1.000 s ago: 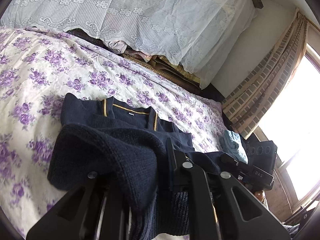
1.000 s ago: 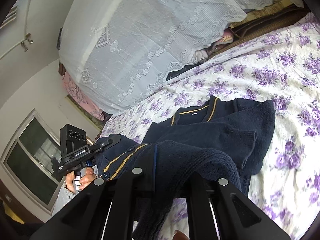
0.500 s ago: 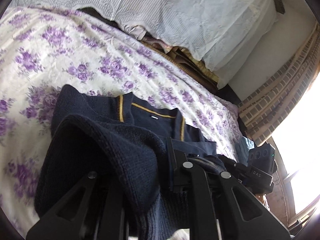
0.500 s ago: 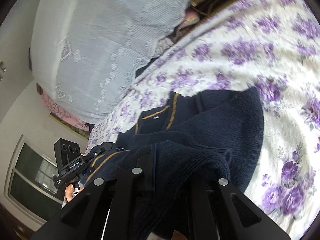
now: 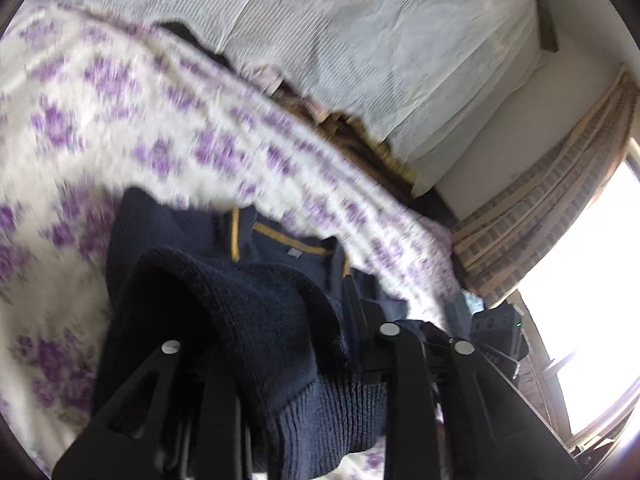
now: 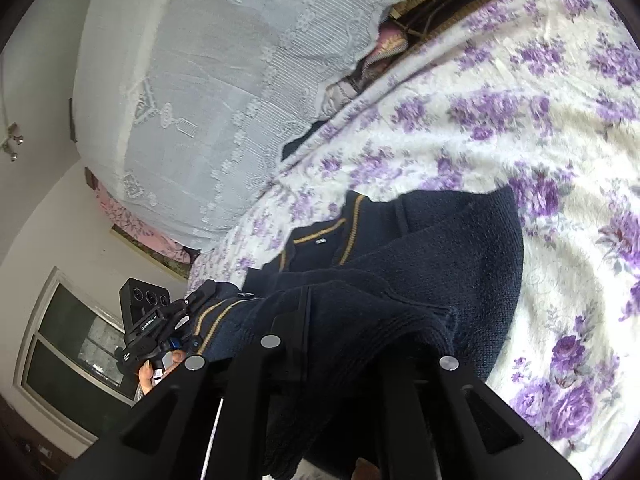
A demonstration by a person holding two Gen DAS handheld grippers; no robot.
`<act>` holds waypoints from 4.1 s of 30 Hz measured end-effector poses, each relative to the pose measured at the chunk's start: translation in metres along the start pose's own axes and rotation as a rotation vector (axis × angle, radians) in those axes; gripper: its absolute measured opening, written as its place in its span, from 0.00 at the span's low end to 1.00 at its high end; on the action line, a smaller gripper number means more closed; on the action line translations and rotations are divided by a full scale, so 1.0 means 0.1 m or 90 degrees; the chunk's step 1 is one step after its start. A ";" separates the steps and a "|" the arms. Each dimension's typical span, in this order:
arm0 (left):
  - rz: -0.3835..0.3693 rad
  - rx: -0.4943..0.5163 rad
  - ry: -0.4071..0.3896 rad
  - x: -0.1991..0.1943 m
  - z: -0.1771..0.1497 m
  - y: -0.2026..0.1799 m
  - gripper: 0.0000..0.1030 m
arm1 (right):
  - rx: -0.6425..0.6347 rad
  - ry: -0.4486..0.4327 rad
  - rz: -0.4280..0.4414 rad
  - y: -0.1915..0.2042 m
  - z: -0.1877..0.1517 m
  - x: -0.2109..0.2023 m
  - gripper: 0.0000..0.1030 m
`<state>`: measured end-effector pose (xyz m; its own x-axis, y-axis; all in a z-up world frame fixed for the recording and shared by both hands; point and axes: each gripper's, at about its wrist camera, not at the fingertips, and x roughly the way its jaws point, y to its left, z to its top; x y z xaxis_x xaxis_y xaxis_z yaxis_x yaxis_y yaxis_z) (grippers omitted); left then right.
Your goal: Fold small clothes
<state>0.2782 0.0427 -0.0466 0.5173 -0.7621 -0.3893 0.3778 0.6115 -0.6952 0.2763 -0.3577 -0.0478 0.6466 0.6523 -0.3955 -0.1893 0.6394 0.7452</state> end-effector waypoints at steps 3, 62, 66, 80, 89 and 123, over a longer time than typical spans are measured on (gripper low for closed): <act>0.007 0.014 -0.016 -0.09 0.03 -0.04 0.35 | 0.020 -0.025 0.034 -0.01 0.06 -0.09 0.30; 0.260 0.088 0.031 0.64 0.10 0.03 0.65 | 0.041 -0.059 -0.165 -0.09 0.32 0.36 0.73; 0.254 0.092 0.021 0.47 -0.01 -0.11 0.65 | -0.008 -0.065 -0.131 0.22 0.14 0.15 0.74; 0.337 0.172 0.015 0.15 -0.67 -0.39 0.82 | 0.038 -0.067 -0.126 0.11 -0.42 -0.32 0.74; 0.362 0.160 -0.004 0.05 -0.80 -0.41 0.96 | -0.050 -0.087 -0.114 0.53 -0.62 -0.47 0.77; 0.271 0.038 -0.050 -0.37 -0.40 -0.29 0.95 | 0.065 -0.083 -0.039 0.36 -0.43 -0.36 0.83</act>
<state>0.2180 0.0446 -0.0364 0.6927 -0.4223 -0.5846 0.1602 0.8805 -0.4462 0.2141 -0.3412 -0.0300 0.7463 0.5505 -0.3742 -0.0749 0.6281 0.7745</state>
